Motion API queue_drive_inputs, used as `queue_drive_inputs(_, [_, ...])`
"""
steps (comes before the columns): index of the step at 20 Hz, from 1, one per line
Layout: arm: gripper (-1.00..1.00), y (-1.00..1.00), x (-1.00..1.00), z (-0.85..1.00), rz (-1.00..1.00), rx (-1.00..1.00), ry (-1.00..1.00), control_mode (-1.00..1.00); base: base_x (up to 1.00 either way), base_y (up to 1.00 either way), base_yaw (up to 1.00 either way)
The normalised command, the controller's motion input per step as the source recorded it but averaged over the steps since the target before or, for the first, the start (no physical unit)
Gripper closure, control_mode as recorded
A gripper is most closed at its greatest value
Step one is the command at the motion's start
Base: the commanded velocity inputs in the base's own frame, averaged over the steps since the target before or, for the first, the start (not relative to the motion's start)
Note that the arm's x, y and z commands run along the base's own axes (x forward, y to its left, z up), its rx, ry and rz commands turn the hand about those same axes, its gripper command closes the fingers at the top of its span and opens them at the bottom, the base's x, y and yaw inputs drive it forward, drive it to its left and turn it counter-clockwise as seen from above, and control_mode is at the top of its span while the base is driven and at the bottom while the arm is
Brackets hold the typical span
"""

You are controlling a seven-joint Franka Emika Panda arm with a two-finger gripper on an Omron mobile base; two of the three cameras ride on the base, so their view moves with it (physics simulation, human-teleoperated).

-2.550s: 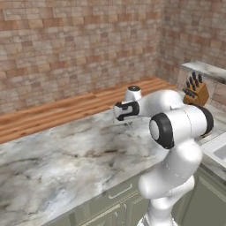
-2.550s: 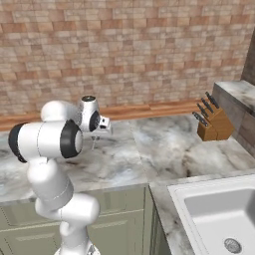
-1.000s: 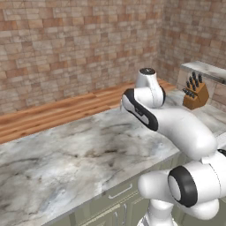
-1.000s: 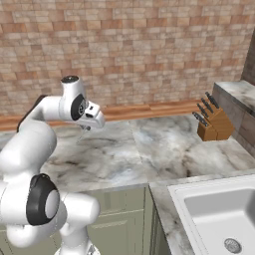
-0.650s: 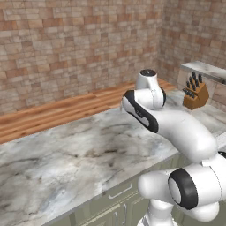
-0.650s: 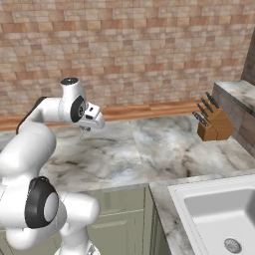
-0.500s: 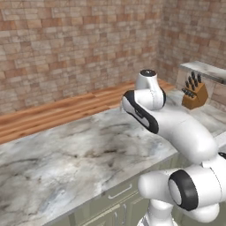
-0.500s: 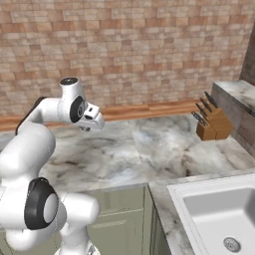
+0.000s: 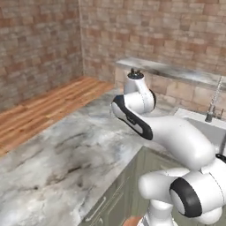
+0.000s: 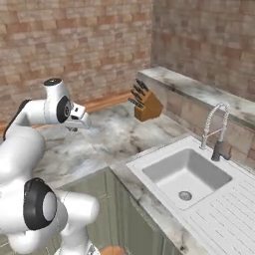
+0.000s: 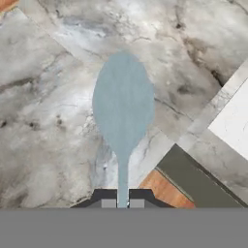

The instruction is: Organize the utensils by type. Pick up the wooden spoons from the counter and place them in the open cabinet. Then pick up the metallic utensils from the counter and place them in the open drawer.

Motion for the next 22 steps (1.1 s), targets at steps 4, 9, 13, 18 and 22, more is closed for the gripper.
queue_drive_inputs(4, [1.00,0.00,0.00,0.00,0.00,0.00,0.00,1.00,0.00,0.10,-1.00])
queue_drive_inputs(9, [1.00,0.00,0.00,0.00,0.00,0.00,0.00,1.00,0.00,0.09,-1.00])
queue_drive_inputs(13, [1.00,0.00,0.00,0.00,0.00,0.00,0.00,1.00,0.00,0.03,-1.00])
queue_drive_inputs(18, [1.00,0.00,0.00,0.00,0.00,0.00,0.00,1.00,0.00,0.00,-1.00])
queue_drive_inputs(22, [1.00,0.00,0.00,0.00,0.00,0.00,0.00,1.00,0.00,0.00,-1.00])
